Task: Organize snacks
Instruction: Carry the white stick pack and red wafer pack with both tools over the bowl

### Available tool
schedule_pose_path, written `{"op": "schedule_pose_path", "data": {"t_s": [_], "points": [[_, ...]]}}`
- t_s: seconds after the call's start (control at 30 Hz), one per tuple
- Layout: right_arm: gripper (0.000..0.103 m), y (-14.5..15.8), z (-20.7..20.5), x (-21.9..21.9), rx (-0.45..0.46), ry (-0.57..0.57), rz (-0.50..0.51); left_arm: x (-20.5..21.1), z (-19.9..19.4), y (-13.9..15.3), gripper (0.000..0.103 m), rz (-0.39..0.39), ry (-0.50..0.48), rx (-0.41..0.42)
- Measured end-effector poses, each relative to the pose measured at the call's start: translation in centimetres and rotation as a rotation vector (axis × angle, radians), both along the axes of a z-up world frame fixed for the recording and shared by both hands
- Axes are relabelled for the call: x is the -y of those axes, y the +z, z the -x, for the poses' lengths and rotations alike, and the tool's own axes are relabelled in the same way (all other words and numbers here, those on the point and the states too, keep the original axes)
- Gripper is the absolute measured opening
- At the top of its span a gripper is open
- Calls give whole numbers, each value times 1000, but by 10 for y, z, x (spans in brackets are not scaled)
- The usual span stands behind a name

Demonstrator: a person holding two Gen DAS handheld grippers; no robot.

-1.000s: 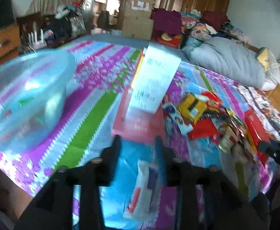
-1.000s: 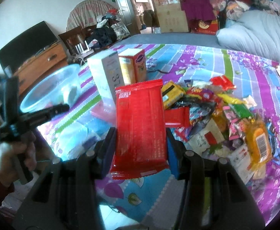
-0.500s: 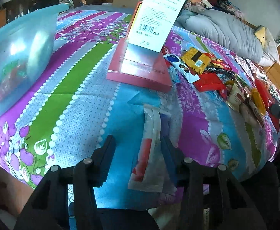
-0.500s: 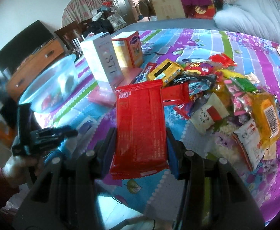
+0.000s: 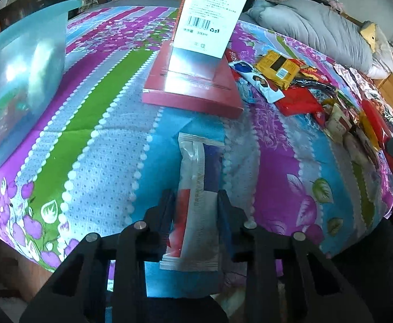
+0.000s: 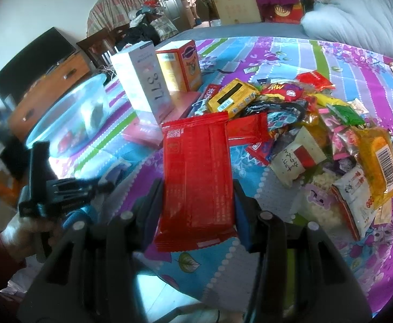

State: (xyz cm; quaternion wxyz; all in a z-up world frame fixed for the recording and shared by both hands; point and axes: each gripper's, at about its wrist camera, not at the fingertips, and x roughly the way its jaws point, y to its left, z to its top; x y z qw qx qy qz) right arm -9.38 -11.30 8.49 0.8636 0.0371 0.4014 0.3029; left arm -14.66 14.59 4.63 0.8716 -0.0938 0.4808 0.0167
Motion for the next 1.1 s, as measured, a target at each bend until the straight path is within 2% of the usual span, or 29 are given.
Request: {"op": "schedule_pose_path", "data": {"t_s": [0.07, 0.13, 0.17, 0.2, 0.3, 0.47, 0.6, 0.83, 1.0, 1.1], "points": [[49, -1, -2, 0, -5, 0, 0, 8, -6, -3, 41, -13, -31, -6], [49, -3, -3, 0, -12, -1, -4, 13, -10, -5, 43, -34, -40, -11], [49, -2, -3, 0, -13, -1, -7, 12, -12, -4, 32, -36, -31, -7], [49, 0, -3, -1, -10, 1, -8, 8, -13, -2, 28, -24, -14, -3], [49, 7, -2, -4, 16, 7, -6, 3, -10, 5, 27, -7, 7, 26], [49, 33, -7, -17, 82, 20, -15, -5, 1, 50, 27, -24, 44, 145], [49, 63, -17, -38, 149, 45, -37, -27, 10, 105, 27, -77, 107, 270], [49, 135, -38, -114, 284, 165, -96, -94, 14, 173, 27, -209, 262, 385], [49, 163, -49, -184, 302, 280, -135, -151, 14, 190, 27, -250, 394, 399], [49, 170, -55, -231, 282, 345, -143, -180, 15, 188, 27, -246, 453, 389]]}}
